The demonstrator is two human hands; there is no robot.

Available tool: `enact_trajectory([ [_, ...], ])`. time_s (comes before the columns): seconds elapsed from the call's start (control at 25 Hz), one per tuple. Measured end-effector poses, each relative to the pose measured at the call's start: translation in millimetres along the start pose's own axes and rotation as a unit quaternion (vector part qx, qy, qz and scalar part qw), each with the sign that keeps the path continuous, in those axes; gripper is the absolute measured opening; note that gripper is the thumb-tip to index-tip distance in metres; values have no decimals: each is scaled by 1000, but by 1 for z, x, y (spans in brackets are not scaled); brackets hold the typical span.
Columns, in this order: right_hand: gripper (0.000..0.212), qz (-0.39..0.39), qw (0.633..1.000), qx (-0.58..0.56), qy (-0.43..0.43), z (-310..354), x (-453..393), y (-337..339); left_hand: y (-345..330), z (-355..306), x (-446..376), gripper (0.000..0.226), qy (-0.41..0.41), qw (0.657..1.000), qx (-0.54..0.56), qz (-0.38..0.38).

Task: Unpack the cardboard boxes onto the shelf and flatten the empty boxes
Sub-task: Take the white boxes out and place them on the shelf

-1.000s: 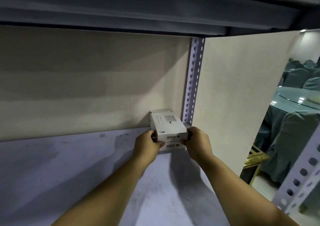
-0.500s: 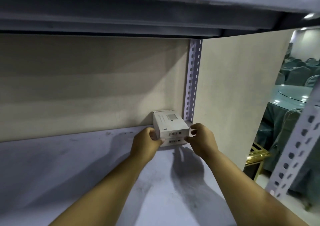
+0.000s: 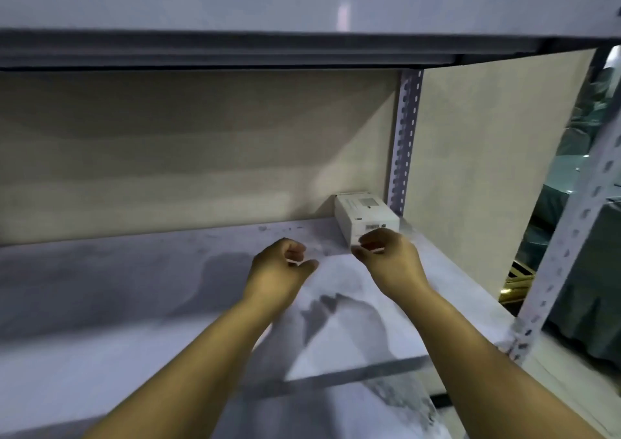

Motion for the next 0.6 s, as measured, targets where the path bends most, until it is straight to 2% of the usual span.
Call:
enact_trajectory([
  [0.16, 10, 44, 997, -22, 59, 43, 50, -24, 55, 7, 49, 19, -20, 999, -2, -31],
  [0.28, 8, 78, 991, -74, 76, 70, 88, -48, 101, 17, 93, 17, -2, 998, 20, -66],
  [0.6, 5, 189, 963, -122, 149, 153, 193, -111, 215, 52, 212, 12, 38, 984, 13, -171],
])
Point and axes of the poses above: each hand's wrist, its own x-axis away from the middle knuckle, its own y-axis out of the back of the hand, z = x × y, the point moved 9 cm from there along -x, towards the middle knuckle, and after that the axes turned 14 degrees about x, right-handed, at the moved point
